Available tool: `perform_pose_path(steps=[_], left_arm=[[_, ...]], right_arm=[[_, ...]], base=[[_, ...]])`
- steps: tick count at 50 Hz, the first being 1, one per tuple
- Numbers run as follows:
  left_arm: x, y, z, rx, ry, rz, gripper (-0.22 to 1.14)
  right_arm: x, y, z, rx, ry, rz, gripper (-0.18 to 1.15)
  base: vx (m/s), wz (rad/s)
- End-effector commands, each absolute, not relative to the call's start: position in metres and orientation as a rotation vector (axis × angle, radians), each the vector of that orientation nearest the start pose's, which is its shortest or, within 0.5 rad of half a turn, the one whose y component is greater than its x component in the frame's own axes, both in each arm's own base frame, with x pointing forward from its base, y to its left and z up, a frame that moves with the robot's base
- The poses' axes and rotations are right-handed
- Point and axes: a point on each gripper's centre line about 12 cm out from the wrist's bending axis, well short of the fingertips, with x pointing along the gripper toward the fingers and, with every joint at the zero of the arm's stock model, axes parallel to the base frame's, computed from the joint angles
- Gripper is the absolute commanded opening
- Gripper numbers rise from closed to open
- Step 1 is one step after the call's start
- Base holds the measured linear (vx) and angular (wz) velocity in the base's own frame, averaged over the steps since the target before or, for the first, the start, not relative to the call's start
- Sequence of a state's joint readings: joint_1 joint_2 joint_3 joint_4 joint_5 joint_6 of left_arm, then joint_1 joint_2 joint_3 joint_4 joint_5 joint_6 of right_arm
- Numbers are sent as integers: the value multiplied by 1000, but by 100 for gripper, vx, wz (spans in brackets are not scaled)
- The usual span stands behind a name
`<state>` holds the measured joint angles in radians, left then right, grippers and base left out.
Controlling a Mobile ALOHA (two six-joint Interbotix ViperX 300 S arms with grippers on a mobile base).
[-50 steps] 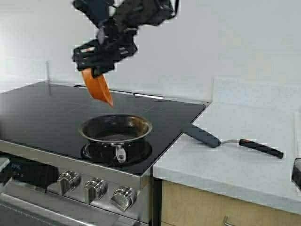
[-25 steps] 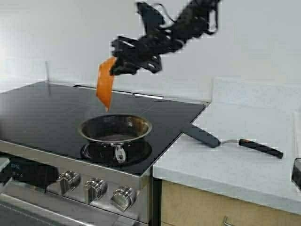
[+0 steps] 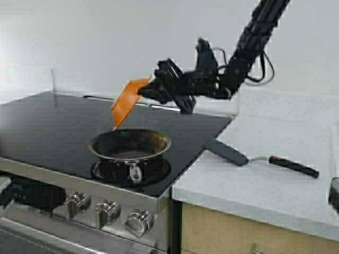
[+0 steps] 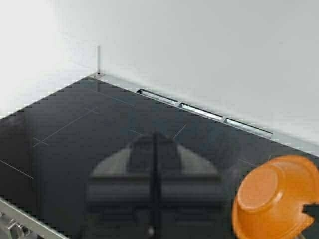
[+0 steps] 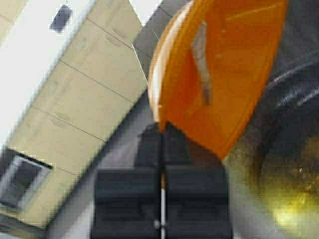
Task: Add oil to the pan and cook the shrimp and serve it
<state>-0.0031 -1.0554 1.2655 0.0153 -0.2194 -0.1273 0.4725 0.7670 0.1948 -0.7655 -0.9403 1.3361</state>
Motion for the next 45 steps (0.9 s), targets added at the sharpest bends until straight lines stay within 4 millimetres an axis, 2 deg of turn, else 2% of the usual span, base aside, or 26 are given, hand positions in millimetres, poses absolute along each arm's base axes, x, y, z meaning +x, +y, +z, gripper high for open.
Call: perform_pose_path(steps=[1, 19, 24, 31, 36, 42, 45], left_arm=[[182, -1, 267, -111, -12, -9, 3], [182, -1, 267, -111, -10, -9, 3], [182, -1, 268, -111, -12, -9, 3], [182, -1, 267, -112, -12, -9, 3], [182, -1, 268, -112, -13, -9, 3], [182, -1, 267, -112, -12, -9, 3], [182, -1, 268, -112, -12, -9, 3]], right_arm=[[440, 290, 45, 856, 565, 958, 5], [439, 287, 37, 980, 575, 994, 5], [440, 283, 23, 1028, 617, 971, 5], [437, 283, 19, 1069, 612, 1004, 5], [435, 279, 4, 1079, 639, 981, 5], [435, 280, 16, 1086, 608, 1016, 5], [434, 279, 12, 1088, 616, 1011, 5]], base=[[0, 0], [0, 0], [0, 0], [0, 0], [0, 0], [0, 0], [0, 0]])
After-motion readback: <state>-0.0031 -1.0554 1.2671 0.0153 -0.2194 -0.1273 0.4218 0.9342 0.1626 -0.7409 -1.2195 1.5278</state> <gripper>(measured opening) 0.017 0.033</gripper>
